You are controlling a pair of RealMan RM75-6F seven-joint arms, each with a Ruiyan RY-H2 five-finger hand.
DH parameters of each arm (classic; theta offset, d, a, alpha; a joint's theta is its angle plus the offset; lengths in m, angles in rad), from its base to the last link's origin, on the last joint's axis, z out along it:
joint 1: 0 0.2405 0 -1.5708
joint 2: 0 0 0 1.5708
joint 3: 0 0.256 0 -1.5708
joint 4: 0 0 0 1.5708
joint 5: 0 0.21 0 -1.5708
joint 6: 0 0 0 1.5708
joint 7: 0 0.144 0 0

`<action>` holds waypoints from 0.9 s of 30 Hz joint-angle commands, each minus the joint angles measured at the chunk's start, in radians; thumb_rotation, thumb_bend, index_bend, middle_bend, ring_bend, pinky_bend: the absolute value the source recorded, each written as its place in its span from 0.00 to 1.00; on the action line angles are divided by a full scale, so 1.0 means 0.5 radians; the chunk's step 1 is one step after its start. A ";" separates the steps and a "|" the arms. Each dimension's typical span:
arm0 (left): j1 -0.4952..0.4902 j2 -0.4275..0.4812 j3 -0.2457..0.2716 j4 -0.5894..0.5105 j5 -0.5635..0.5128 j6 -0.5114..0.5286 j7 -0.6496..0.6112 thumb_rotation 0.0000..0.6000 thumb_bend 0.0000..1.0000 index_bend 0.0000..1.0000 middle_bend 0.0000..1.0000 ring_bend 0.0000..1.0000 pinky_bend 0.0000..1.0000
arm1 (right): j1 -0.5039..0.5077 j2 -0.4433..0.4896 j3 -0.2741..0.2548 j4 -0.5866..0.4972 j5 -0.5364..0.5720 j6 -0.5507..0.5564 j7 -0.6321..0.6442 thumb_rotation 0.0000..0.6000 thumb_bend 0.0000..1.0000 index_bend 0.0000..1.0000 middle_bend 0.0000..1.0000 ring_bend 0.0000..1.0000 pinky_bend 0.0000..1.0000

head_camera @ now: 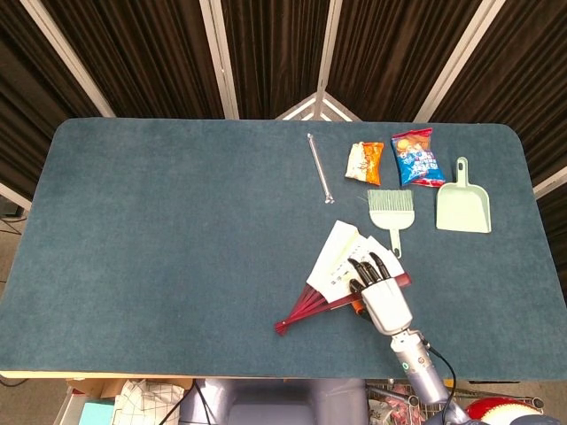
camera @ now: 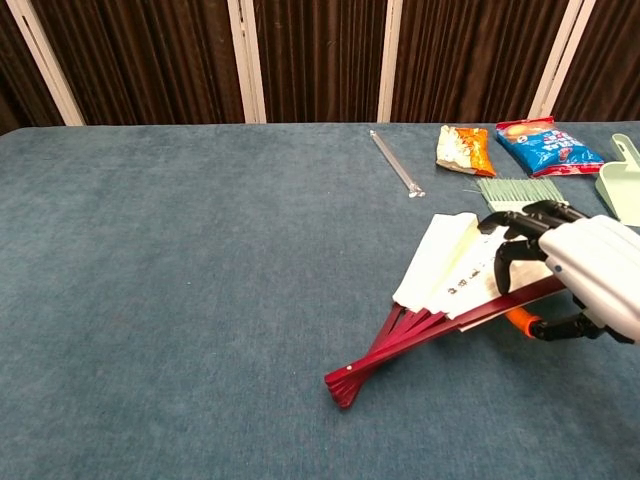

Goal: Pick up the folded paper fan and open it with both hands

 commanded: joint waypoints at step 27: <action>-0.037 -0.021 0.040 0.030 0.130 -0.040 -0.015 1.00 0.38 0.06 0.00 0.00 0.00 | 0.546 1.379 0.506 -1.587 0.245 -0.672 -0.148 1.00 0.43 0.90 0.22 0.26 0.14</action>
